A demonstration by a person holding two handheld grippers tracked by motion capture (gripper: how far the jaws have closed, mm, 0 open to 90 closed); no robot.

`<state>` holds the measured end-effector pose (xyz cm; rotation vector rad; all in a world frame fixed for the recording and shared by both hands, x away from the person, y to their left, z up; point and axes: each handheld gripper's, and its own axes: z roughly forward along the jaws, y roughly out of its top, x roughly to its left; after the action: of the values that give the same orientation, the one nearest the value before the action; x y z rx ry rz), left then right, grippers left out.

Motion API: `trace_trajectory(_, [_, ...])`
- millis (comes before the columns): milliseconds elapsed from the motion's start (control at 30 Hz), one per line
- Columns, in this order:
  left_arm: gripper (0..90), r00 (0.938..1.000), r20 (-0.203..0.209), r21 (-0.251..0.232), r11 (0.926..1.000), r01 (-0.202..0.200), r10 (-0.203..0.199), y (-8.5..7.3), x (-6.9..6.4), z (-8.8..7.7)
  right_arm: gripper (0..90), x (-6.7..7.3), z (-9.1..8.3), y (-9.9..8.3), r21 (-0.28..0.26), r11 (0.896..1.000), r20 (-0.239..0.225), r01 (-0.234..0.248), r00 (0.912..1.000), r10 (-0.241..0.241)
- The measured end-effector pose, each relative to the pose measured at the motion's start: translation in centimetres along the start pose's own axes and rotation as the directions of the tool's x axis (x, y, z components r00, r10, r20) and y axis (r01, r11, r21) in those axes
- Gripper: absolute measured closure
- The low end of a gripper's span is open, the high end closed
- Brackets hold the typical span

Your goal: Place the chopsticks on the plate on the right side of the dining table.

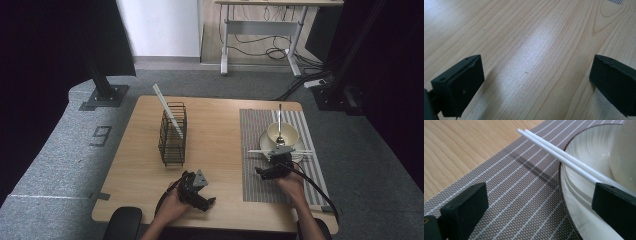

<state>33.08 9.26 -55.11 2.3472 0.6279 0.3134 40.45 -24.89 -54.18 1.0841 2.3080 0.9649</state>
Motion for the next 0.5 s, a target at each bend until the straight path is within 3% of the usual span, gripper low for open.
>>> trace_trajectory(233, [0.0,1.0,-0.004,-0.001,1.0,0.001,-0.001,0.0,-0.1,0.0,0.3,-0.6,-0.3,-0.4,0.002,1.0,0.025,-0.005,0.9997,0.005])
trace_trajectory(500, [0.0,1.0,-0.003,-0.001,1.0,0.001,-0.001,0.0,0.0,0.0,0.3,-1.9,-1.1,-1.2,-0.009,0.999,0.055,-0.044,0.9975,0.045])
